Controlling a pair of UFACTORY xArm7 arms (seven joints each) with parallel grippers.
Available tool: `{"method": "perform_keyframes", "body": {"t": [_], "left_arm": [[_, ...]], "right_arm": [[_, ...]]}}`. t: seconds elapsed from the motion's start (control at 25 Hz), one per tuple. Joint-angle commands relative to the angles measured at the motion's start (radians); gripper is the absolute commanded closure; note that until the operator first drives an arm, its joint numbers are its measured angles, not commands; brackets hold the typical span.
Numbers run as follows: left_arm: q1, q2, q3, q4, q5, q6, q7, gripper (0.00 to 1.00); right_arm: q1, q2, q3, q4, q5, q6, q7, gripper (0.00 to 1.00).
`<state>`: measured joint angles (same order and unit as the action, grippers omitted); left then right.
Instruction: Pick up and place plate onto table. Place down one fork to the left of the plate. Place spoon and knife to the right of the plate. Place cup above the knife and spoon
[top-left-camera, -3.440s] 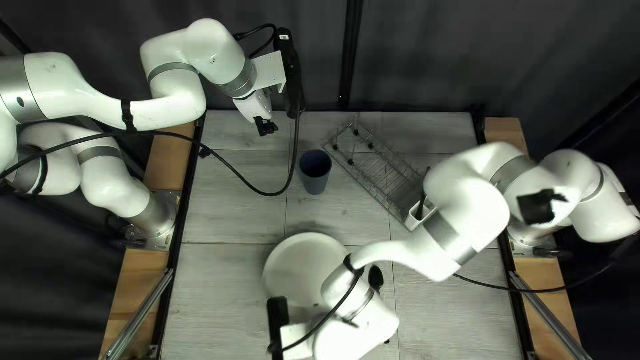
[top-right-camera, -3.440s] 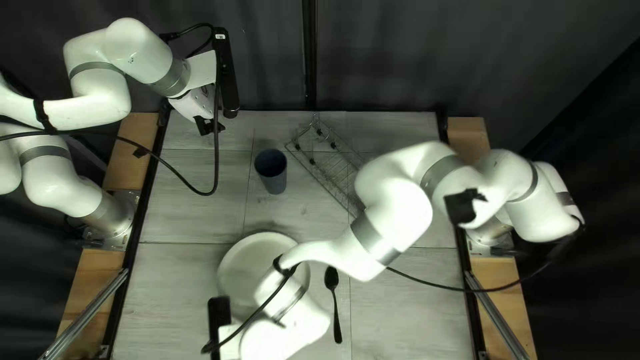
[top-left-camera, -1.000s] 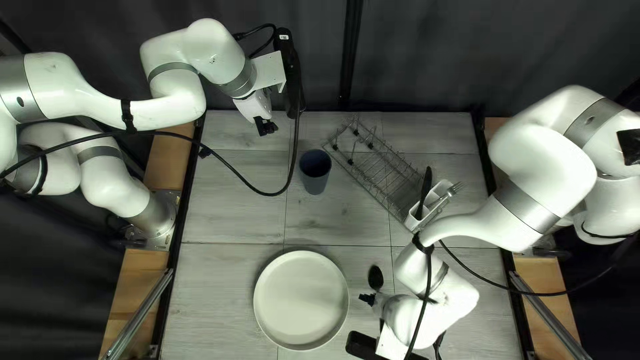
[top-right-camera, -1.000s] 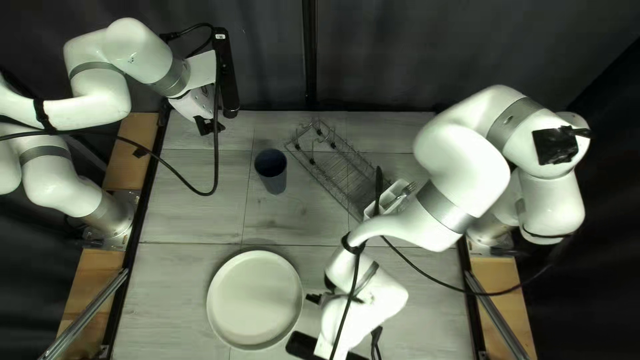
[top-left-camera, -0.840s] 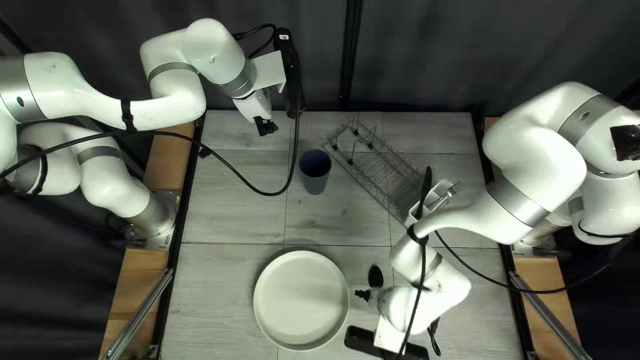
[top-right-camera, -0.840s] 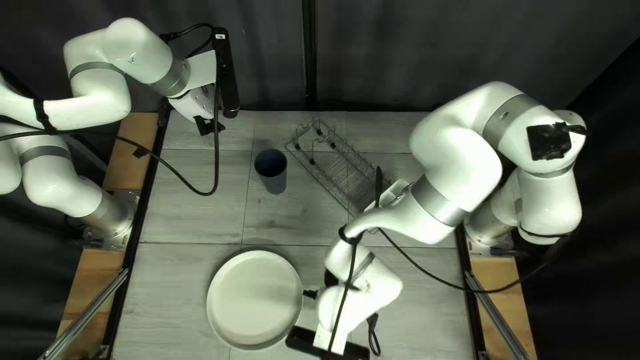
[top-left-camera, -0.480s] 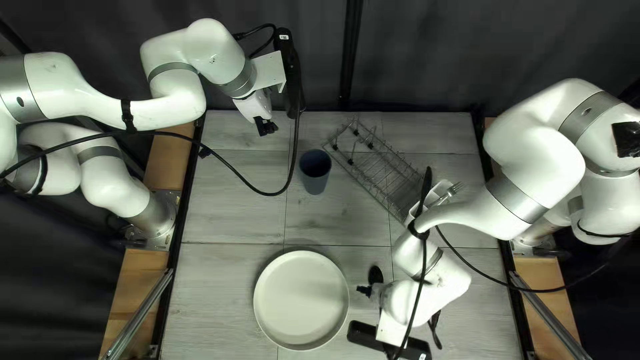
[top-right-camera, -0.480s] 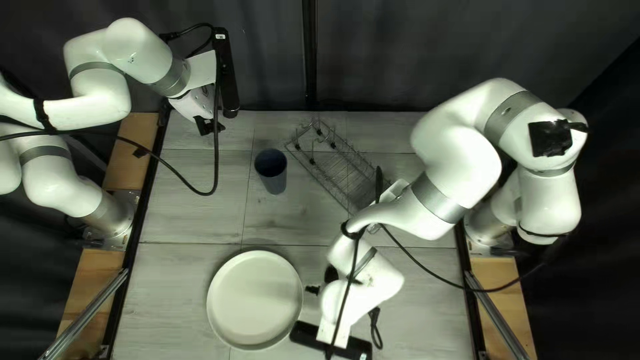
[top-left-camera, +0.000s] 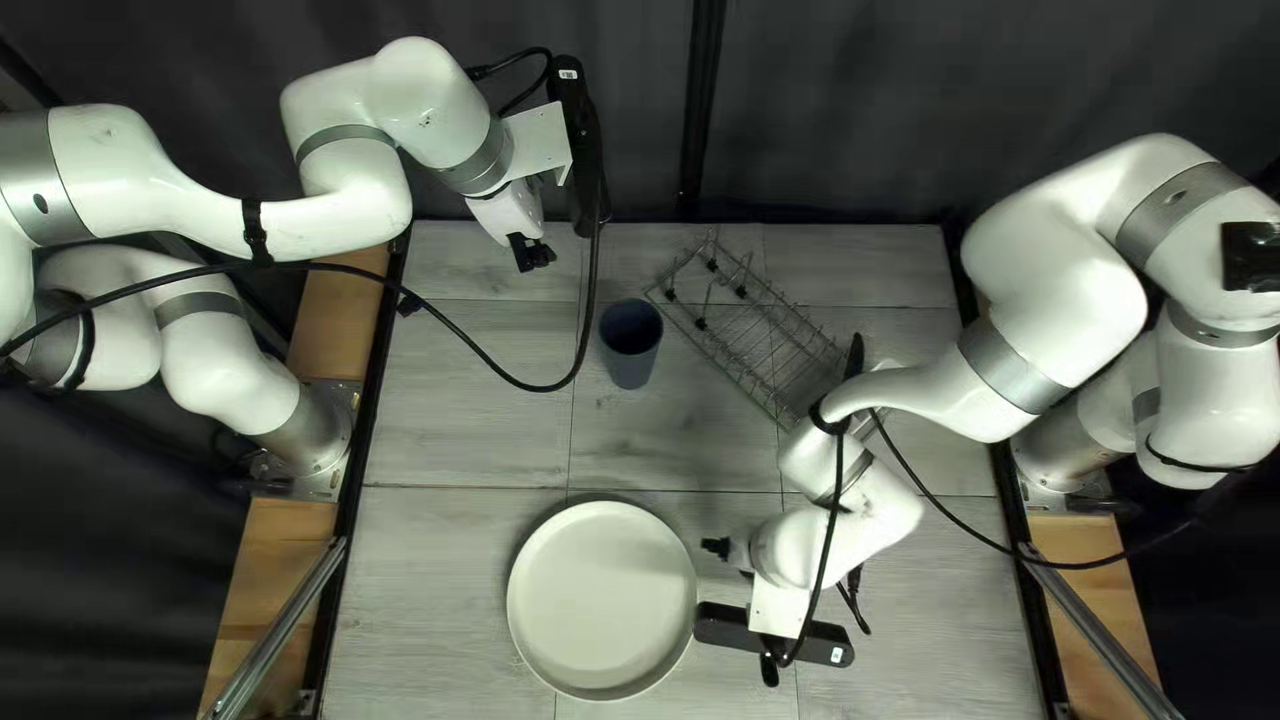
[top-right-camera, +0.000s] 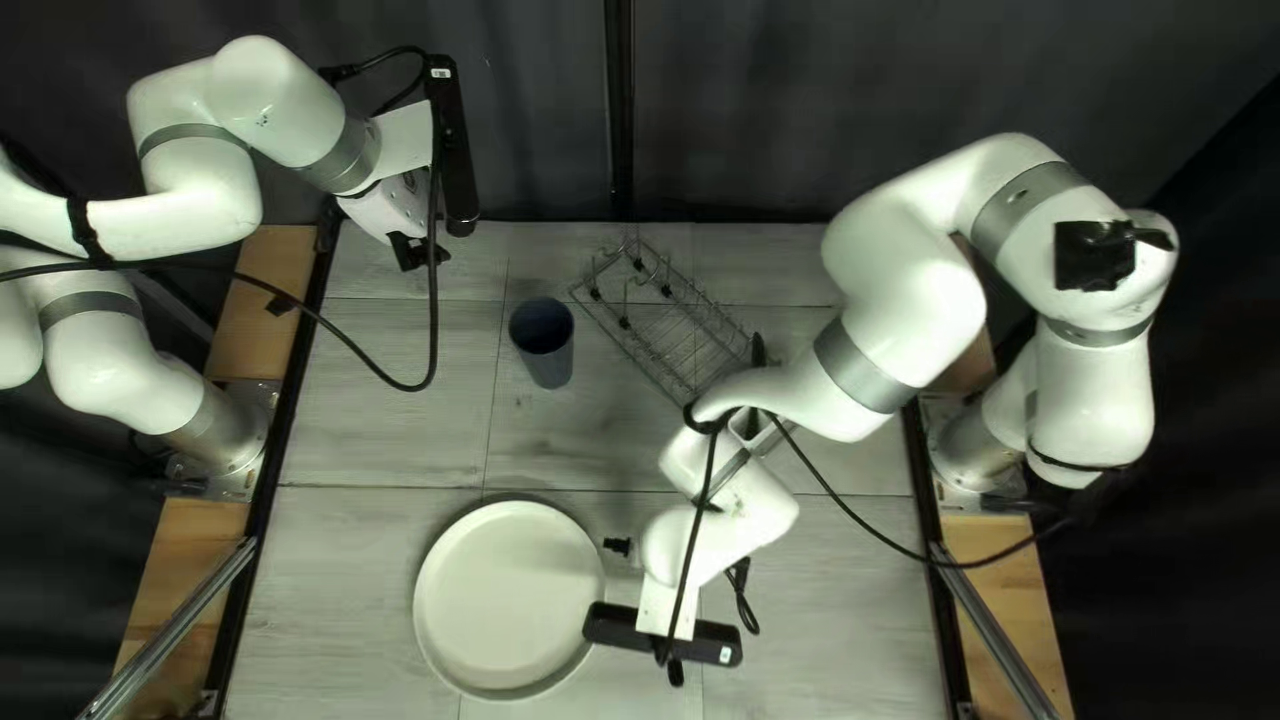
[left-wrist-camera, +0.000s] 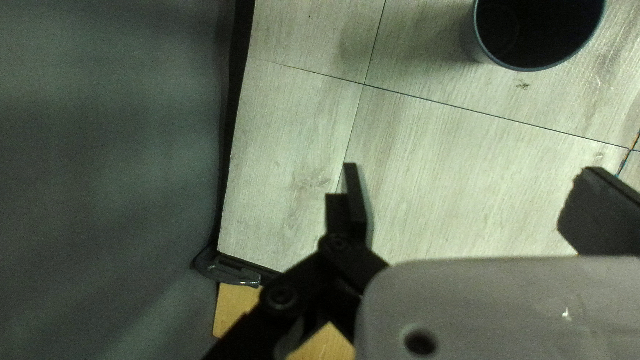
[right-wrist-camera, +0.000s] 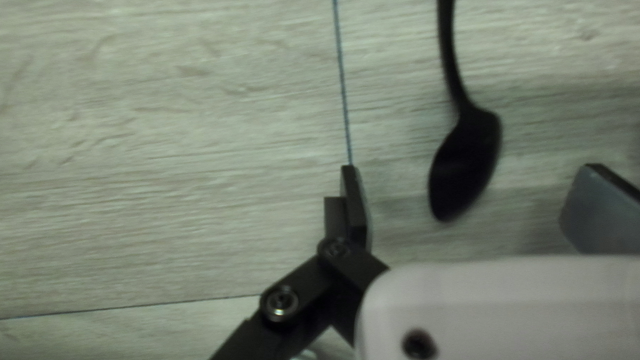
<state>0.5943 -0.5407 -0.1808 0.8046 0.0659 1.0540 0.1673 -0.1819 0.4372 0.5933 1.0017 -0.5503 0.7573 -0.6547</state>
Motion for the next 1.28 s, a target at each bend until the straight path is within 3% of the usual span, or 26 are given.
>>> {"method": "perform_keyframes", "body": {"t": [0.04, 0.08, 0.12, 0.16, 0.2, 0.48, 0.76, 1.0, 1.04, 1.08, 1.28], "left_arm": [[0.0, 0.0, 0.0, 0.0, 0.0, 0.0, 0.0, 0.0], [0.0, 0.0, 0.0, 0.0, 0.0, 0.0, 0.0, 0.0], [0.0, 0.0, 0.0, 0.0, 0.0, 0.0, 0.0, 0.0], [0.0, 0.0, 0.0, 0.0, 0.0, 0.0, 0.0, 0.0], [0.0, 0.0, 0.0, 0.0, 0.0, 0.0, 0.0, 0.0], [0.0, 0.0, 0.0, 0.0, 0.0, 0.0, 0.0, 0.0], [0.0, 0.0, 0.0, 0.0, 0.0, 0.0, 0.0, 0.0], [0.0, 0.0, 0.0, 0.0, 0.0, 0.0, 0.0, 0.0], [0.0, 0.0, 0.0, 0.0, 0.0, 0.0, 0.0, 0.0], [0.0, 0.0, 0.0, 0.0, 0.0, 0.0, 0.0, 0.0], [0.0, 0.0, 0.0, 0.0, 0.0, 0.0, 0.0, 0.0]], "right_arm": [[0.003, 0.001, -0.006, -0.01, -0.016, -0.012, 0.004, 0.01], [0.002, -0.006, -0.007, -0.02, -0.019, -0.018, 0.007, 0.09], [0.001, -0.022, -0.01, -0.042, -0.031, -0.034, 0.016, 0.76], [0.003, -0.03, -0.012, -0.053, -0.041, -0.042, 0.023, 0.76], [0.004, -0.035, -0.014, -0.059, -0.047, -0.045, 0.027, 1.0], [0.014, -0.09, -0.007, -0.088, -0.07, -0.036, 0.04, 1.0], [0.023, -0.247, 0.069, -0.041, 0.093, 0.159, -0.024, 1.0], [0.024, -0.239, 0.073, 0.012, 0.173, 0.271, -0.006, 1.0], [0.024, -0.23, 0.071, 0.016, 0.178, 0.278, 0.001, 0.14], [0.027, -0.219, 0.069, 0.018, 0.18, 0.276, 0.015, 0.0], [0.05, -0.17, 0.064, 0.029, 0.184, 0.277, 0.098, 0.0]]}}
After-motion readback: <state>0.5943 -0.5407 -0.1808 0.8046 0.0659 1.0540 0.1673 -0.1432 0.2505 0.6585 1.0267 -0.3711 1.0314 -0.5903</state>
